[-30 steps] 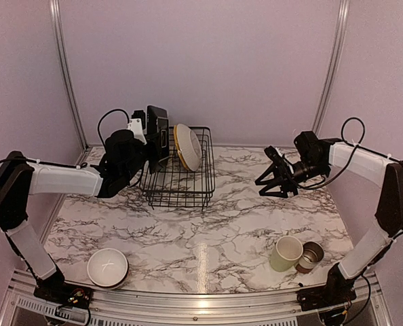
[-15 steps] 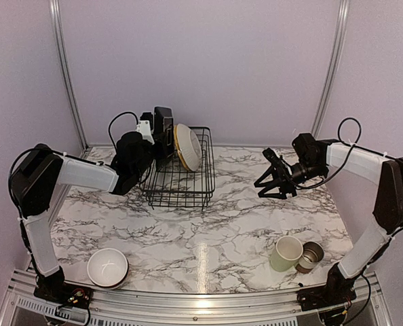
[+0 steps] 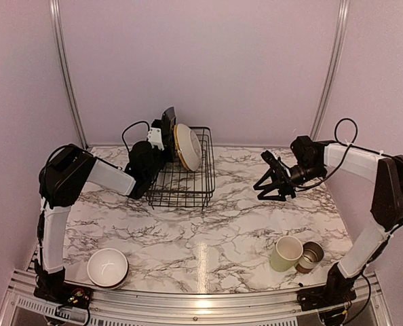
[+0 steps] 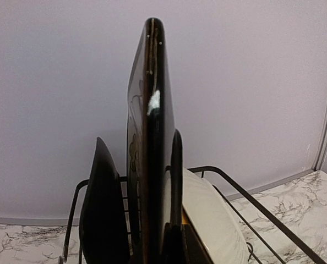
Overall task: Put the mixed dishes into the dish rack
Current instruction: Insert the plate into the dish rack.
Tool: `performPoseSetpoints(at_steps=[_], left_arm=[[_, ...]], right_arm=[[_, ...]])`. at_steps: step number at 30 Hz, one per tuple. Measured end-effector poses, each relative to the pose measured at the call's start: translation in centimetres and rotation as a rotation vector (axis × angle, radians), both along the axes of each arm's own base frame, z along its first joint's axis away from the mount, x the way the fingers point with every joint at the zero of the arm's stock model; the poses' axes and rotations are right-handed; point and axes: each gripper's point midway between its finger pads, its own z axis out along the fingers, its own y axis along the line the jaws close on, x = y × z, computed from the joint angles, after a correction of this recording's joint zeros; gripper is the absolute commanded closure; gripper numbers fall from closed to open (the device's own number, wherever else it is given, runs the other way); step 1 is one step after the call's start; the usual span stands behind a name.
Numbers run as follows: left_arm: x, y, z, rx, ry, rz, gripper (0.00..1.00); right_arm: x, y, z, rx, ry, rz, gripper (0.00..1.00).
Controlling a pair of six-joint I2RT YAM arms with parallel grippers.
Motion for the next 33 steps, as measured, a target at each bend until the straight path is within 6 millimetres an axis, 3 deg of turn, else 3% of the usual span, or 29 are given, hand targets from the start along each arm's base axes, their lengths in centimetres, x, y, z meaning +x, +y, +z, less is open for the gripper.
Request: performPoseSetpoints(at_steps=[10,13,17,20,24,30,33], left_arm=[[2.8,-0.1,-3.2,0.007,-0.014,0.032,0.99],[3.1,0.1,-3.5,0.001,-0.021,0.028,0.89],[3.2,0.3,-3.4,-0.01,-0.021,0.028,0.84],[3.1,0.5,-3.4,-0.034,-0.02,0.025,0.71],[1.8,1.1,-0.2,-0.114,-0.093,0.007,0.61],[-1.0,2.4,6.4,-0.204,-0.2,-0.018,0.6],[-1.7,2.9,8.5,-0.22,-0.226,-0.021,0.56]], right_arm=[[-0.2,0.0,-0.2,-0.003,0.007,0.005,0.51],[-0.2,0.0,-0.5,-0.006,0.019,0.007,0.51],[-0.2,-0.1,-1.2,-0.013,0.047,0.01,0.5],[-0.3,-0.1,-1.5,-0.016,0.059,0.012,0.5],[-0.4,-0.1,-1.5,-0.017,0.062,0.015,0.5],[-0.6,-0.1,-1.5,-0.017,0.06,0.022,0.5],[-0.8,-0.2,-1.5,-0.018,0.062,0.026,0.5]])
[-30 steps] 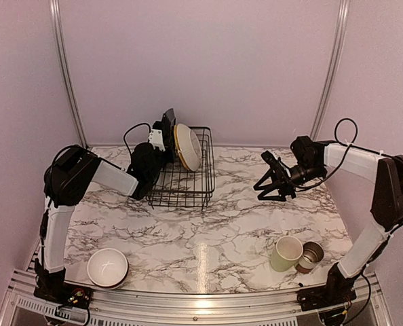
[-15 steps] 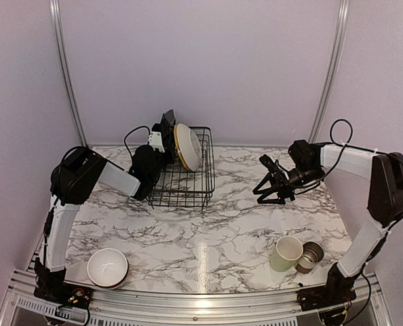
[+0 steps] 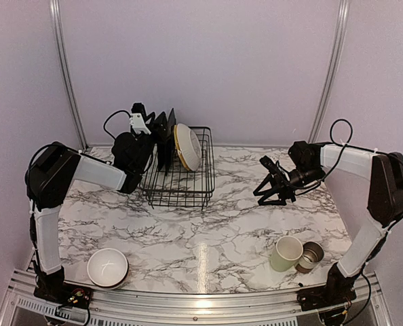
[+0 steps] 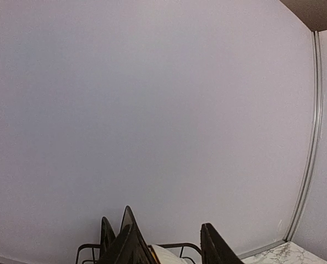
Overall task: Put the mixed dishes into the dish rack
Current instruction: Insert the plate into the dish rack, then move the dish rack to the center of the board.
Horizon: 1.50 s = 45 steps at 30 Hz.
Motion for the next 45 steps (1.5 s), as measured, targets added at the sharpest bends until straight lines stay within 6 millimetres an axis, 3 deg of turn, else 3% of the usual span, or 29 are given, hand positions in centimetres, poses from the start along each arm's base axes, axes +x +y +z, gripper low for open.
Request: performPoseSetpoints(at_steps=[9,17,22,27,30,33,40,45], left_arm=[[-0.9,-0.6,0.9,0.086,0.127,-0.062,0.55],[0.8,-2.5,3.6,0.153,0.328,-0.119,0.5],[0.9,-2.7,1.7,0.207,0.484,-0.128,0.5],[0.3,-0.9,-1.9,0.218,0.686,-0.145,0.49],[0.1,0.9,-2.9,0.211,0.766,-0.151,0.49],[-0.3,2.2,-3.6,0.22,0.821,-0.163,0.5],[-2.1,1.6,-5.6,0.26,0.915,-0.23,0.5],[-3.4,1.9,-5.5,0.264,0.928,-0.245,0.48]], right_arm=[[-0.3,-0.1,0.0,-0.001,0.003,0.009,0.5],[0.2,0.0,-0.1,-0.01,0.016,-0.016,0.5],[1.8,0.9,-0.8,-0.1,-0.032,-0.064,0.5],[2.0,6.1,0.8,-0.226,-0.222,0.007,0.5],[3.5,10.3,3.6,-0.234,-0.355,0.034,0.5],[4.7,13.6,4.5,-0.239,-0.407,0.04,0.5],[7.0,19.5,1.0,-0.297,-0.357,0.074,0.49],[4.4,21.0,-2.5,-0.353,-0.266,0.154,0.48]])
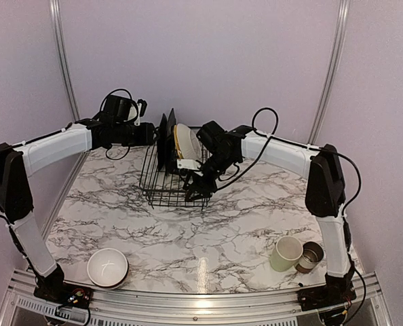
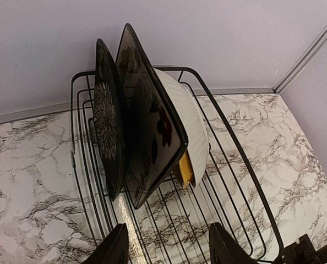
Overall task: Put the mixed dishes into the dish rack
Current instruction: Move the dish rack to the center of the board.
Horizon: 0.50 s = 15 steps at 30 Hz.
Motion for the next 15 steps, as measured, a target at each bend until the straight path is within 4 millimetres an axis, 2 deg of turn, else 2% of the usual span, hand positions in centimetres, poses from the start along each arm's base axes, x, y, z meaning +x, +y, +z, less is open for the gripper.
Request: performPoseSetpoints(at_steps=[4,8,15], left_arm=[[-0.3,0.0,0.0,-0.004,0.005,-0.005,0.48],[-0.2,-0.1,-0.5,-0.009,0.02,-0.006,0.48],[0.1,-0.9,-4.1,0.0,0.094,-0.038,0.49]], right_arm=[[-0.9,0.6,-0.3,-0.014,0.009,0.011,0.52],[-1.7,0.5,-1.8,-0.05,0.056,0.015,0.58],[-3.1,0.3,-3.2,-0.085,0.095,0.028,0.57]])
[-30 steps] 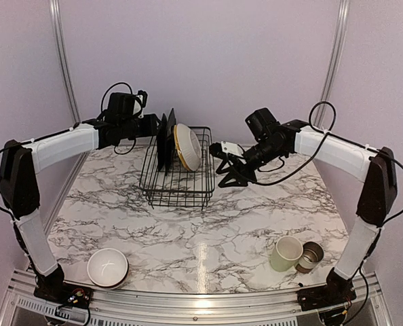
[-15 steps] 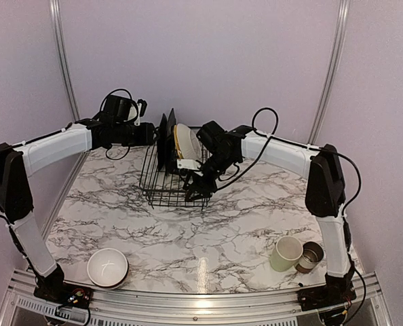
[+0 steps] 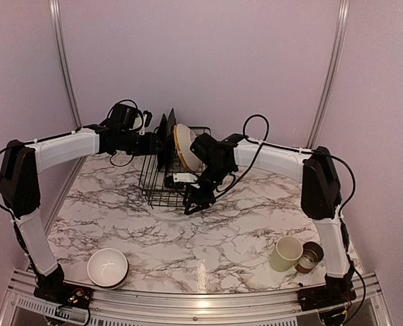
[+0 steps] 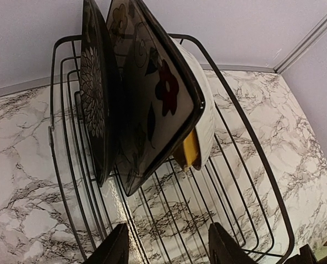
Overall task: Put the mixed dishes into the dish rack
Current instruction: Move the dish rack to the center of the board.
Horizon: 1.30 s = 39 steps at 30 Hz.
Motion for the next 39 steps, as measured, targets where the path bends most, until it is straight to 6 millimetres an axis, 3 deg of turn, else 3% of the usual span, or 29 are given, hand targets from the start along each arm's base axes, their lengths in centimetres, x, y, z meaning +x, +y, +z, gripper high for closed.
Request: performPoseSetpoints(at_steps=[3,7,12,15,18,21,27,34,39], left_arm=[[-0.2,-0.2,-0.4,-0.007,0.007,-0.013,0.5],[-0.6,-0.2,-1.0,-0.01,0.017,-0.022,0.49],[-1.3,0.2,-1.0,-0.01,0.021,-0.019,0.49],[-1.5,0.4,-0.6,-0.011,0.011,-0.013,0.49],[-1.7,0.5,-0.1,-0.017,0.0,-0.014,0.5],[-1.7,0.5,0.2,-0.02,-0.006,-0.015,0.51],[-1.7,0.3,0.4,-0.018,-0.017,-0.028,0.55],[-1.3,-0.5,0.1,-0.032,-0.01,-0.056,0.57],[-0.9,-1.6,-1.8,-0.044,0.034,-0.095,0.59]], right_arm=[[-0.3,0.0,0.2,0.0,-0.002,0.001,0.56],[0.1,0.0,2.0,0.017,-0.047,-0.015,0.53],[1.8,0.2,5.4,0.062,-0.165,-0.066,0.48],[3.1,0.6,6.2,0.07,-0.22,-0.096,0.47],[4.1,0.8,5.6,0.053,-0.238,-0.121,0.47],[5.2,1.4,3.8,0.023,-0.241,-0.136,0.48],[5.1,1.2,0.0,-0.046,-0.184,-0.136,0.52],[3.4,0.9,0.2,-0.036,-0.135,-0.103,0.58],[2.6,0.3,0.0,-0.041,-0.155,-0.076,0.61]])
